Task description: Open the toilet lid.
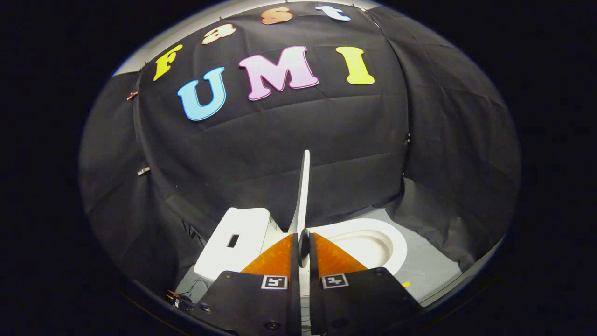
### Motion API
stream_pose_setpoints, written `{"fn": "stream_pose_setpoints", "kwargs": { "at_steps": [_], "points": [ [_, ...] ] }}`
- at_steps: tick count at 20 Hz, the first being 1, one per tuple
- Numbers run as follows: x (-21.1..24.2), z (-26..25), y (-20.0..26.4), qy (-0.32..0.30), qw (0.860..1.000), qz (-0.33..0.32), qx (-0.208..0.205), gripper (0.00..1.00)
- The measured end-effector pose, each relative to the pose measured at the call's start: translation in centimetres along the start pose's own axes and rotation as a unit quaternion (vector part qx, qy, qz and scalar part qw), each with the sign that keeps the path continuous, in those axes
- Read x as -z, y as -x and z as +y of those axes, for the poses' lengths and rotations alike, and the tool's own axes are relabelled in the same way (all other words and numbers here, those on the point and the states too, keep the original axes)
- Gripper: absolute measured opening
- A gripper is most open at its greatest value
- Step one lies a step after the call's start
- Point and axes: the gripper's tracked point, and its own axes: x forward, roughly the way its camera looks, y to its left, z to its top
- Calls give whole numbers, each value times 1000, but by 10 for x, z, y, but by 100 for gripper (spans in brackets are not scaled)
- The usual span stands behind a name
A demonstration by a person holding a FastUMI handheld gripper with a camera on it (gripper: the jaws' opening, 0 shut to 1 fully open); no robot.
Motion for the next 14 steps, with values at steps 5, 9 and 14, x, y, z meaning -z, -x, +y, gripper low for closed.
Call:
{"fn": "stream_pose_setpoints", "kwargs": {
  "at_steps": [5, 9, 14],
  "points": [
    [0, 45, 3, 33, 999, -7, -5, 13],
    [3, 79, 4, 58, 998, -8, -8, 14],
    [11, 115, 4, 74, 997, -9, -21, 17]
  ]
}}
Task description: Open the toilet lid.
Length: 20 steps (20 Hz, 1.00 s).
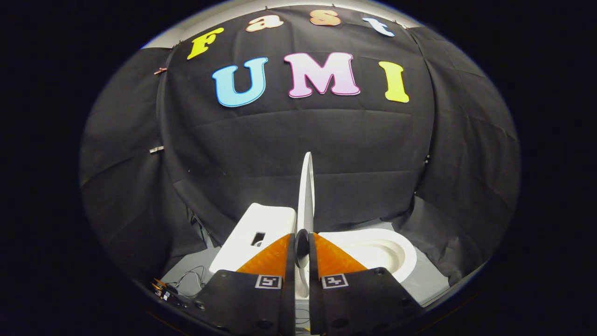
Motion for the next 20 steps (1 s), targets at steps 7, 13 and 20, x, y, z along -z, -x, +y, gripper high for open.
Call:
{"fn": "stream_pose_setpoints", "kwargs": {
  "at_steps": [7, 13, 20],
  "points": [
    [5, 45, -4, 42, 999, 0, -6, 17],
    [15, 87, -8, 81, 997, 0, -17, 17],
    [23, 107, -12, 153, 988, -13, 8, 18]
  ]
}}
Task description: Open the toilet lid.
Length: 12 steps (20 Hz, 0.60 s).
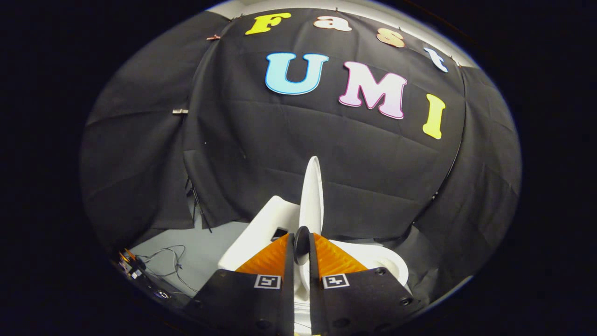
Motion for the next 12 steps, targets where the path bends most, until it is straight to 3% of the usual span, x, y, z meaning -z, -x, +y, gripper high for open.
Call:
{"fn": "stream_pose_setpoints", "kwargs": {
  "at_steps": [5, 7, 12],
  "points": [
    [-2, -9, 6, 11, 1000, -18, 21, 22],
    [0, -5, 8, 9, 1000, -19, 12, 31],
    [5, -2, 12, 9, 1000, -14, -2, 99]
  ]
}}
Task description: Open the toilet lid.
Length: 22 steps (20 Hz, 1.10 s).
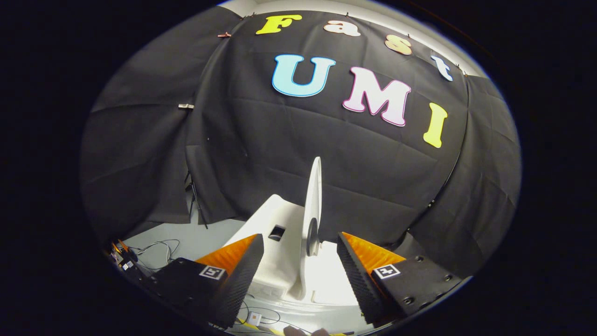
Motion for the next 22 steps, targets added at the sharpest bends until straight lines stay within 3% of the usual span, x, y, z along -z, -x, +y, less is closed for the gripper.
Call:
{"fn": "stream_pose_setpoints", "kwargs": {
  "at_steps": [8, 22],
  "points": [
    [-37, -30, 30, -35, 997, -61, 15, 99],
    [-112, -139, 112, -85, 981, -169, 37, 99]
  ]
}}
